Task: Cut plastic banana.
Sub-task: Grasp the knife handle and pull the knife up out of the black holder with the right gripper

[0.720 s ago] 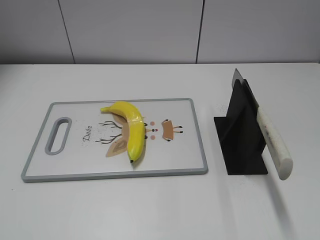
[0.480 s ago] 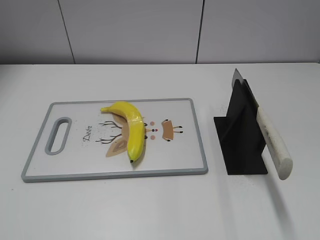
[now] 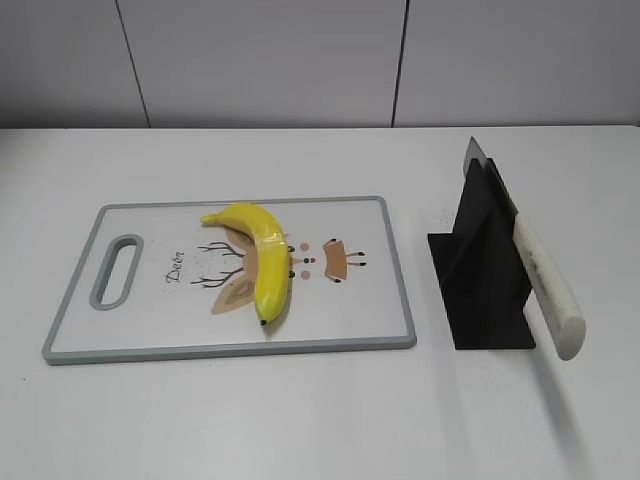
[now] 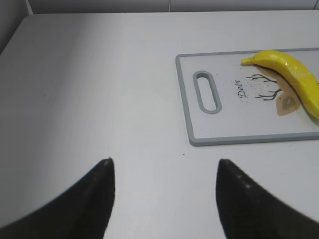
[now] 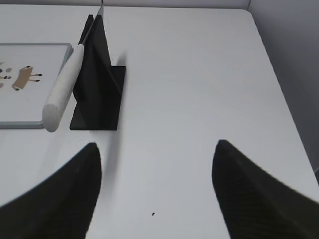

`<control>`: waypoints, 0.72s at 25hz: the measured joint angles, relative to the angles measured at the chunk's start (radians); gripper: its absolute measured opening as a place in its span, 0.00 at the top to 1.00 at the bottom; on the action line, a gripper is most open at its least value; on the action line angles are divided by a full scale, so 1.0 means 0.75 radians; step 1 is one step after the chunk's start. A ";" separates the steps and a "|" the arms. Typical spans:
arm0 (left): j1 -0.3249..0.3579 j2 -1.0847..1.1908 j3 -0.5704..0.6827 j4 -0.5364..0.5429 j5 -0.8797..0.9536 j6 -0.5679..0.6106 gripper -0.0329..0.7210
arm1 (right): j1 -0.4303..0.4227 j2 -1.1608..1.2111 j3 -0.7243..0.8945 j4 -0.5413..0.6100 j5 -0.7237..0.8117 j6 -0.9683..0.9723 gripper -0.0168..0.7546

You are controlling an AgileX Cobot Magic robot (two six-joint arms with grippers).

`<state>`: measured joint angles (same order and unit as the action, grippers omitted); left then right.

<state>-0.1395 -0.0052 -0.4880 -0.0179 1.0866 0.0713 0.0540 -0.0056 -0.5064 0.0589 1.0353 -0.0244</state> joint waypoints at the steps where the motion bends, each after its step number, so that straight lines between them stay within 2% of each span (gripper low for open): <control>1: 0.000 0.000 0.000 0.000 0.000 0.000 0.15 | 0.000 0.000 0.000 0.000 0.000 0.000 0.29; 18: 0.000 0.000 0.000 0.000 0.000 0.000 0.18 | 0.000 0.009 0.000 0.013 0.000 0.000 0.29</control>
<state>-0.1395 -0.0052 -0.4880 -0.0179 1.0866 0.0713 0.0540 0.0014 -0.5064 0.0685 1.0353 -0.0244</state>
